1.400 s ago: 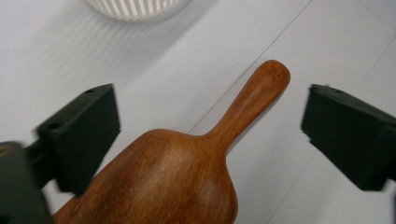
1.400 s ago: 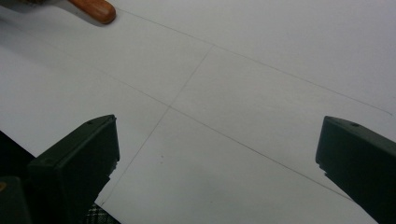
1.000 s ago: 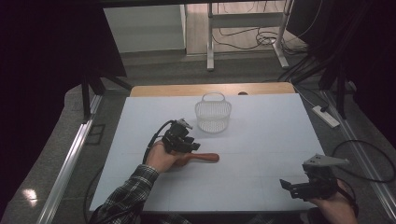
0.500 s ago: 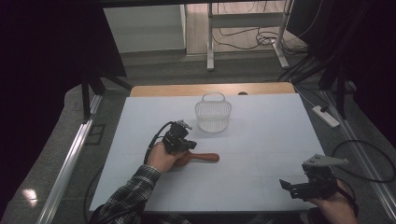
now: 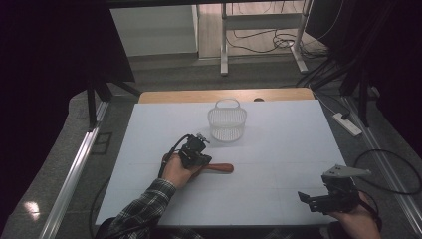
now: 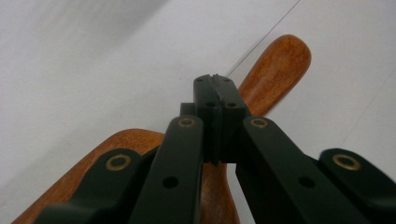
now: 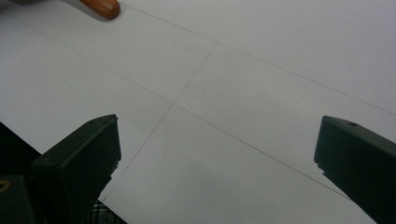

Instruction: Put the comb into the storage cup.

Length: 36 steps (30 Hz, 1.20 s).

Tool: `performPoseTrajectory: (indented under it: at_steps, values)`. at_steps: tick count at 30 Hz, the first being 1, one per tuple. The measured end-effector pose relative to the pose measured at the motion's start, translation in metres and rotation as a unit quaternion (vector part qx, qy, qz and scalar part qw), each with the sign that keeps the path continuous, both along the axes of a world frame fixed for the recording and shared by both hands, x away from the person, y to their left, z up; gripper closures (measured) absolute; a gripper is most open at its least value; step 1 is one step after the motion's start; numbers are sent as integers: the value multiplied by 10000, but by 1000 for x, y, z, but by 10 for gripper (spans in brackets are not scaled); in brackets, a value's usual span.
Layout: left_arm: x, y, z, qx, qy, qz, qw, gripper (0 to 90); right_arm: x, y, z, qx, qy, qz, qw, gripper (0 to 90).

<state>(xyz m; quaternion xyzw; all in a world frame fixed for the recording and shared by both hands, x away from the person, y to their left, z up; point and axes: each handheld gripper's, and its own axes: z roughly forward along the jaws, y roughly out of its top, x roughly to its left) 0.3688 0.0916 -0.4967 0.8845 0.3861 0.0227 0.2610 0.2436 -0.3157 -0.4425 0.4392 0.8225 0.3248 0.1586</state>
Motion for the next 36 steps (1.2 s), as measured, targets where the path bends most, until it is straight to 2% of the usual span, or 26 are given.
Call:
performPoseTrajectory:
  at_steps: [5,8,17,36]
  values:
    - [0,-1,-1,16,-3,44,10000,893,0,0,0,-3,1,3,10000,7]
    - [-1,-3,-2,103,-21,54,9999,893,0,0,0,-2,3,2,10000,7]
    - [-6,-5,-6,226,20,-32,9997,893,0,0,0,1,3,9,10000,7]
    - [-32,-1,-2,208,170,-248,9993,894,0,0,0,8,-4,27,10000,9]
